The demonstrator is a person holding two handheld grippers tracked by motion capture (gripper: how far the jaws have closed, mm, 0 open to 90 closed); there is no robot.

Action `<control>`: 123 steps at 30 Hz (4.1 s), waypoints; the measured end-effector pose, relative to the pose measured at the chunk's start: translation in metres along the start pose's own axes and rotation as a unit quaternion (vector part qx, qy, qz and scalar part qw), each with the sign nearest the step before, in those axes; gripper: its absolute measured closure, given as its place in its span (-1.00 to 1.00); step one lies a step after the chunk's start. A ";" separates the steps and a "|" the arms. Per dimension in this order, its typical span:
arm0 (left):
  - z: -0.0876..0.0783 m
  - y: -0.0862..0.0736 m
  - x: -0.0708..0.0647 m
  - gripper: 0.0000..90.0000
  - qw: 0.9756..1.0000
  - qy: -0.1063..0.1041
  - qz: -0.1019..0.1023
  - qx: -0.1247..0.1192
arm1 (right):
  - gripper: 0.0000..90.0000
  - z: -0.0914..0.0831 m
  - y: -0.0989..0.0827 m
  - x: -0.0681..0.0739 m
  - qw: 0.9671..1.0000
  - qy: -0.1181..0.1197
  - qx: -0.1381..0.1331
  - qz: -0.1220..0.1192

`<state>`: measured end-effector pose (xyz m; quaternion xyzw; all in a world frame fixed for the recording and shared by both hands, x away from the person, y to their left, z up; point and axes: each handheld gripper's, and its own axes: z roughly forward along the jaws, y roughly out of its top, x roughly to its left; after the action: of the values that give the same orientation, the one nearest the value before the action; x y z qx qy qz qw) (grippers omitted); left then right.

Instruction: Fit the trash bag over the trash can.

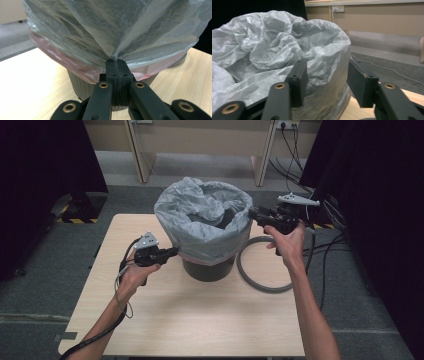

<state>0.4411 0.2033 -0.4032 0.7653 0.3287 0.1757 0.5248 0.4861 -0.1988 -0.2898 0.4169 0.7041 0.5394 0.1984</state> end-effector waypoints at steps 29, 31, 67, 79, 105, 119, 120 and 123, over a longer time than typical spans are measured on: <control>0.001 0.006 -0.010 0.96 1.000 0.000 0.027 -0.005 | 0.73 0.015 0.009 0.009 0.999 -0.024 0.007 -0.025; 0.001 0.004 -0.008 0.97 1.000 0.004 0.026 0.000 | 0.86 0.011 0.005 0.004 1.000 -0.014 -0.008 -0.015; -0.030 -0.082 -0.017 -0.54 0.998 0.025 -0.017 0.050 | -0.18 0.023 0.045 0.047 0.998 -0.007 -0.021 -0.057; -0.032 -0.133 -0.004 -0.66 0.989 0.047 -0.016 0.141 | -0.45 0.061 0.062 0.082 0.997 0.013 0.007 -0.076; -0.038 -0.145 0.007 -0.68 0.987 0.055 -0.040 0.147 | -0.59 0.171 0.065 0.122 0.983 -0.013 0.122 -0.137; -0.038 -0.145 0.007 -0.68 0.987 0.054 -0.042 0.147 | -0.53 0.191 0.039 0.105 0.965 -0.025 0.215 -0.150; -0.038 -0.145 0.007 -0.68 0.987 0.054 -0.042 0.147 | -0.53 0.191 0.038 0.103 0.964 -0.025 0.223 -0.145; -0.038 -0.145 0.007 -0.68 0.987 0.054 -0.042 0.147 | -0.51 0.189 0.039 0.099 0.963 -0.022 0.229 -0.141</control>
<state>0.3770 0.2681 -0.5223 0.8090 0.4103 0.1448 0.3952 0.5817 -0.0045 -0.3016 0.3589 0.8562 0.3212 0.1871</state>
